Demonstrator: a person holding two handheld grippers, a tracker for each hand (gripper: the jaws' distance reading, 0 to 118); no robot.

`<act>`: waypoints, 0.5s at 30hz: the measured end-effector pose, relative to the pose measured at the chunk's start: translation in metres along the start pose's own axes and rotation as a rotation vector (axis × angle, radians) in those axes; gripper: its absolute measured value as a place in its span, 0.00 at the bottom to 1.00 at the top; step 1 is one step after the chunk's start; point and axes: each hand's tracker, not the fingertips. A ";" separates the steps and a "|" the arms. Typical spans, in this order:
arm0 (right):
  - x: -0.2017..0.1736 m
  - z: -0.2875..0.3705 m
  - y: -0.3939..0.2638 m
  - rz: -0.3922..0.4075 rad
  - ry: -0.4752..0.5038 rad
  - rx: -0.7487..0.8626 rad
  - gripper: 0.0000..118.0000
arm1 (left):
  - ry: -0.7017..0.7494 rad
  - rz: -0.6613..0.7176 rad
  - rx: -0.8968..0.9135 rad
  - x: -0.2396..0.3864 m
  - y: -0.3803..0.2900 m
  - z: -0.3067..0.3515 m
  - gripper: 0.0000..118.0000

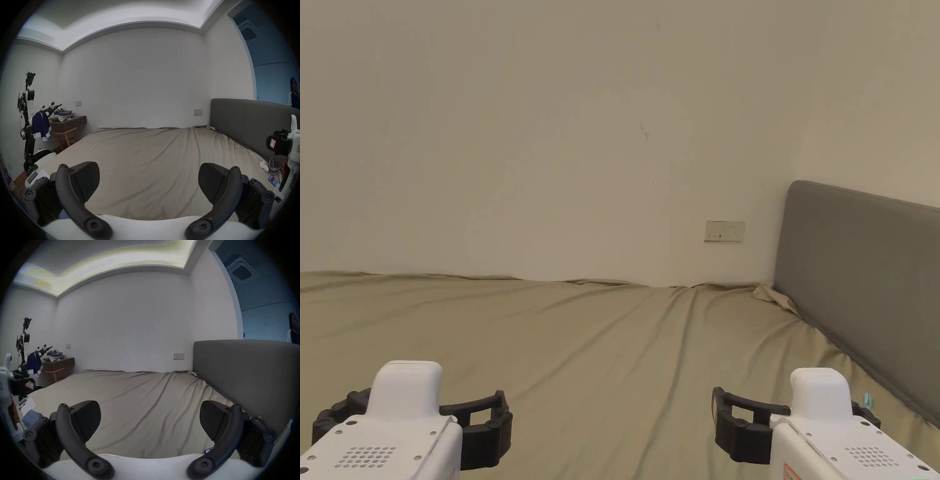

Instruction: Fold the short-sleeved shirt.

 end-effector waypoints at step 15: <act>-0.005 -0.006 0.006 -0.005 -0.015 -0.076 1.00 | 0.000 0.001 0.001 -0.003 0.003 0.001 1.00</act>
